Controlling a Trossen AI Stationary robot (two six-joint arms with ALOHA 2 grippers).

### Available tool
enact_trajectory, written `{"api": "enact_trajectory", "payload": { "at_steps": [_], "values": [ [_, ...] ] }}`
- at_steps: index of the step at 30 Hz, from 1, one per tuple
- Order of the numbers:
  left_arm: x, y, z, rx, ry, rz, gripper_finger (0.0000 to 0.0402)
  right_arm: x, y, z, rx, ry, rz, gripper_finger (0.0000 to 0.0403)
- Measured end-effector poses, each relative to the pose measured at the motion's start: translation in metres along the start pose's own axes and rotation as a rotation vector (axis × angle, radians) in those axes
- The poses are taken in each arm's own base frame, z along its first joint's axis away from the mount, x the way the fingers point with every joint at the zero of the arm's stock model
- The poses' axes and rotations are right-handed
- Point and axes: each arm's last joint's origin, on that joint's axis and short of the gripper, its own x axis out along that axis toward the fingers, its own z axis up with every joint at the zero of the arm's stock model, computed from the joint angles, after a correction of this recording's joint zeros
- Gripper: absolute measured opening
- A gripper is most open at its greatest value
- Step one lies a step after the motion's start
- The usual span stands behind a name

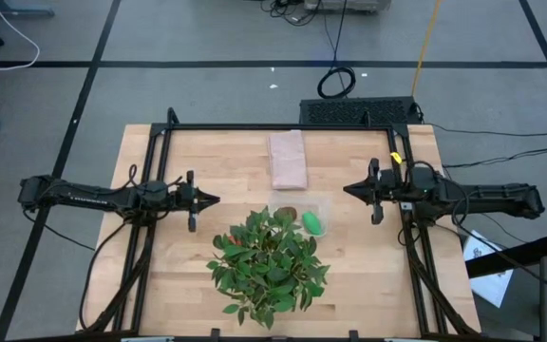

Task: Pick and placing Produce into tupperware
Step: Put the tomato into the transparent bin

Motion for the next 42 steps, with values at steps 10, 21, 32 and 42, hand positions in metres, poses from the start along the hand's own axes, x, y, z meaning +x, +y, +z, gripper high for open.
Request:
{"api": "enact_trajectory", "payload": {
  "at_steps": [10,21,32,42],
  "values": [
    [0.0,0.0,0.0,0.0,0.0,0.0,0.0031,-0.01,-0.002,-0.013,-0.008,-0.032,-0.008,0.0],
    [0.0,0.0,0.0,0.001,0.003,0.0,0.0031,-0.011,-0.004,-0.033,-0.018,-0.09,-0.002,0.0],
    [0.0,0.0,-0.002,0.001,0.024,0.0,0.0031,-0.01,-0.005,-0.042,-0.028,-0.089,-0.003,0.0],
    [0.0,0.0,-0.002,-0.001,0.024,0.0,0.0031,-0.01,-0.005,-0.043,-0.062,-0.082,-0.005,0.0]
  ]
}}
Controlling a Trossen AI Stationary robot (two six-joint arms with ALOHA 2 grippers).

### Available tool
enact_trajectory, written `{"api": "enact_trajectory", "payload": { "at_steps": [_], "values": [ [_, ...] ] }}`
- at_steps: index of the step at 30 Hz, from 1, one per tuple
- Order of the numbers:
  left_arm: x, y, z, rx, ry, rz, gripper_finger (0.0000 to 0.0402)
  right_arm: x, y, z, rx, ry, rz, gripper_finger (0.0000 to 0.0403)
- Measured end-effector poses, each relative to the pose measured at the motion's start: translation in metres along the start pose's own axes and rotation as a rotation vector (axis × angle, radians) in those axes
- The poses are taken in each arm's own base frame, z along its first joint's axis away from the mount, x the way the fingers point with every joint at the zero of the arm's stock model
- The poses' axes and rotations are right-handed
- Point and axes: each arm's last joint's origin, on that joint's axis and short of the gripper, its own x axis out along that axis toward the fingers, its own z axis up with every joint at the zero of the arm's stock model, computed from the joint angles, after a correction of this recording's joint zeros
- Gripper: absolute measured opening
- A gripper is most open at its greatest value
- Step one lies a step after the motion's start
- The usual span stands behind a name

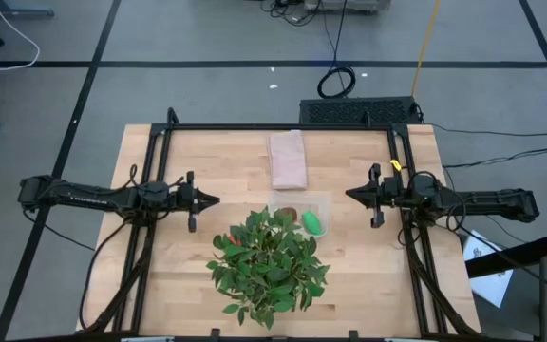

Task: Pick and placing Produce into tupperware
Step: Put the tomato into the transparent bin

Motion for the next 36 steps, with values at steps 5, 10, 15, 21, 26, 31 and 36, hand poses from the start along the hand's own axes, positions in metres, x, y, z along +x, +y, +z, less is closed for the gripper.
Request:
{"api": "enact_trajectory", "payload": {
  "at_steps": [5,10,15,21,26,31,36],
  "values": [
    [0.0,0.0,0.0,-0.004,0.0,0.0,0.0031,0.0,0.0,-0.002,0.005,0.016,-0.001,0.0],
    [0.0,0.0,-0.001,-0.003,0.01,-0.001,0.0031,0.0,0.0,-0.002,0.008,0.018,0.0,0.0],
    [0.0,-0.001,-0.001,-0.071,0.007,-0.037,0.0031,0.0,0.0,-0.002,0.01,0.018,0.0,0.0],
    [0.0,-0.001,0.008,-0.088,-0.084,-0.048,0.0031,0.0,0.0,-0.002,0.009,0.019,0.002,0.0],
    [-0.001,-0.001,0.017,-0.053,-0.17,-0.044,0.0031,0.0,0.0,-0.002,0.007,0.022,0.002,0.0],
    [-0.001,0.0,0.02,-0.087,-0.134,-0.031,0.0031,0.0,0.0,-0.005,-0.001,0.042,0.001,0.0],
    [-0.001,-0.003,0.025,-0.08,-0.106,-0.056,0.0033,-0.001,-0.001,-0.015,-0.001,0.054,0.0,0.0]
  ]
}}
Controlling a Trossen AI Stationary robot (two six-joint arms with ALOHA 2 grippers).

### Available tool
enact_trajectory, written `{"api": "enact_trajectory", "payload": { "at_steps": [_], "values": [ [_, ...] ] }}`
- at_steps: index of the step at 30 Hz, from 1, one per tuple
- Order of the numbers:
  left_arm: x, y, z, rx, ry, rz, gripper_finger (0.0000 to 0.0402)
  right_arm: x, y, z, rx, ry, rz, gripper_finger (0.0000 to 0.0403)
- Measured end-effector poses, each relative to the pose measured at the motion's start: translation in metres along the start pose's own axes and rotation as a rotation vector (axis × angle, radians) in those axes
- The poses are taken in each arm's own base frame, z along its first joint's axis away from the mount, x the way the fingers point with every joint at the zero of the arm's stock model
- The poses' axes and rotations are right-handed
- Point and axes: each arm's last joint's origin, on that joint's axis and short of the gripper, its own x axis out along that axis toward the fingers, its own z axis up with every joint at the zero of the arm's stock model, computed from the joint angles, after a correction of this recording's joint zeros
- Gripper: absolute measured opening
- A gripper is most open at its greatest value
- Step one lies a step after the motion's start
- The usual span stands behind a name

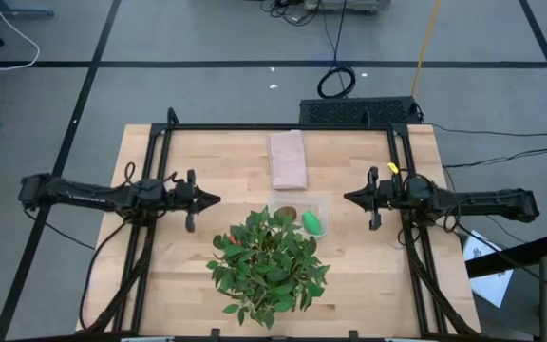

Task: Pick and placing Produce into tupperware
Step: Put the tomato into the transparent bin

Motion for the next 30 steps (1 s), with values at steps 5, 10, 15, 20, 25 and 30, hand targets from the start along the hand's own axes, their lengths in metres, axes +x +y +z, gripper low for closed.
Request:
{"api": "enact_trajectory", "payload": {
  "at_steps": [5,10,15,20,25,30],
  "values": [
    [0.0,-0.009,0.008,-0.026,0.016,-0.072,0.0074,-0.001,0.0,0.008,0.008,-0.099,0.004,0.0],
    [-0.001,-0.016,0.009,-0.046,0.034,-0.11,0.015,-0.001,0.001,0.01,0.008,-0.121,0.005,0.0],
    [-0.001,-0.024,0.007,-0.054,0.056,-0.172,0.0218,-0.001,0.001,0.01,0.008,-0.122,0.005,0.0],
    [0.004,-0.031,0.01,-0.046,0.093,-0.185,0.0243,-0.001,0.0,0.009,0.008,-0.109,0.004,0.0],
    [0.014,-0.046,0.029,-0.032,0.155,-0.288,0.0244,-0.001,0.0,0.009,0.009,-0.105,0.004,0.0],
    [0.031,-0.059,0.043,-0.043,0.283,-0.305,0.0244,-0.001,0.0,0.008,0.012,-0.101,0.005,0.0]
  ]
}}
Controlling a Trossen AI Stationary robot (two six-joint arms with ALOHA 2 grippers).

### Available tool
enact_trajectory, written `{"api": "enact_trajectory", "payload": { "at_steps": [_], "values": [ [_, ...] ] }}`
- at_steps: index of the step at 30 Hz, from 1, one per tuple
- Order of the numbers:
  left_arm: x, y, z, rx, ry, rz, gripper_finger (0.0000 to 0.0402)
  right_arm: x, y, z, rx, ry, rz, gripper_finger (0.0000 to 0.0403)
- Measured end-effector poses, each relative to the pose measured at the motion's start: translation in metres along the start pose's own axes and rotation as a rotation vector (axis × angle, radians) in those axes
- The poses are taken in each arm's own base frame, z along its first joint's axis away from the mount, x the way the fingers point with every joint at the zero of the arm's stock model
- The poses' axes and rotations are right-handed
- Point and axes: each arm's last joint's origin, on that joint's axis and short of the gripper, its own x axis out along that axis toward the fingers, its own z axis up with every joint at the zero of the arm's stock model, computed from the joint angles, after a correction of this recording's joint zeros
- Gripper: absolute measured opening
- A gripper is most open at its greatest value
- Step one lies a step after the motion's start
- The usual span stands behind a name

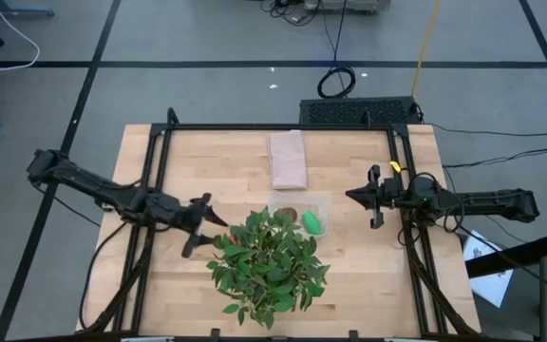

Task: Pick and placing Produce into tupperware
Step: Put the tomato into the transparent bin

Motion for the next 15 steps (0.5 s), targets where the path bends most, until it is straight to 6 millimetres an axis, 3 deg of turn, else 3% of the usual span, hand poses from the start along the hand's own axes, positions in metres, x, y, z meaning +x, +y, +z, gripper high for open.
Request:
{"api": "enact_trajectory", "payload": {
  "at_steps": [5,10,15],
  "values": [
    [0.018,-0.005,0.006,-0.091,0.165,-0.025,0.0244,0.0,0.0,-0.003,0.0,0.026,-0.001,0.0],
    [0.035,-0.003,0.002,-0.239,0.414,0.1,0.0244,0.0,0.0,-0.005,0.0,0.046,-0.001,0.0],
    [0.055,-0.006,0.005,-0.271,0.531,0.079,0.0244,0.0,0.0,-0.004,0.007,0.043,-0.001,0.0]
  ]
}}
